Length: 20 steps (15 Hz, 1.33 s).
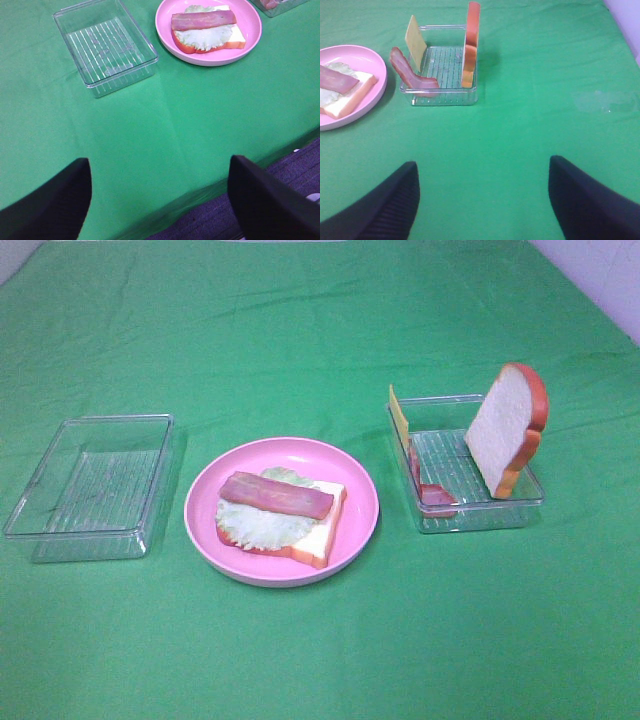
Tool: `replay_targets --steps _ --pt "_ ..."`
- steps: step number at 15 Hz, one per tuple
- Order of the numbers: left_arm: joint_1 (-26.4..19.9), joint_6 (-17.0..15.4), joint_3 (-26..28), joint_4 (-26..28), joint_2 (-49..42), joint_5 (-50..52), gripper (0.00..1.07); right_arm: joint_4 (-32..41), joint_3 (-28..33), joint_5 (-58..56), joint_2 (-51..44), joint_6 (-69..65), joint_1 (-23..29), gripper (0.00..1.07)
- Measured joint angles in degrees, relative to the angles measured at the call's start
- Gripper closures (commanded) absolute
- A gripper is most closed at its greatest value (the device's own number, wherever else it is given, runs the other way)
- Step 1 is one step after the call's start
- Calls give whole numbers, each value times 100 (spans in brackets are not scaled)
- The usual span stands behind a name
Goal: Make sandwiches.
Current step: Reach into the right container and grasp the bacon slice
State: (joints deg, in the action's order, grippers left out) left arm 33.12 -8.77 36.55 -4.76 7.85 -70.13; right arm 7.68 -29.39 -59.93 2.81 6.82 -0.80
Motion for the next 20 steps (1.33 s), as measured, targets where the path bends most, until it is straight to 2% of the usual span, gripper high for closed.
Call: replay_targets --steps 3,7,8,13,16,17,20 --pt "0 11 -264 0 -710 -11 34 355 -63 773 957 0 0 38" --pt "0 183 -510 40 -814 103 34 991 -143 1679 2590 120 0 38" --pt "0 269 -579 46 -814 493 34 1283 -498 1748 3696 510 0 38" --pt "0 309 -762 46 -814 945 34 1925 -1725 1295 5901 1329 0 38" --pt "0 332 -762 46 -814 945 34 2217 -2464 796 6927 1450 0 38" --pt "0 332 -762 46 -814 951 34 2252 -2544 751 7036 1450 0 38" --pt "0 332 -762 46 -814 951 34 2131 -3105 665 7861 1318 143 38"
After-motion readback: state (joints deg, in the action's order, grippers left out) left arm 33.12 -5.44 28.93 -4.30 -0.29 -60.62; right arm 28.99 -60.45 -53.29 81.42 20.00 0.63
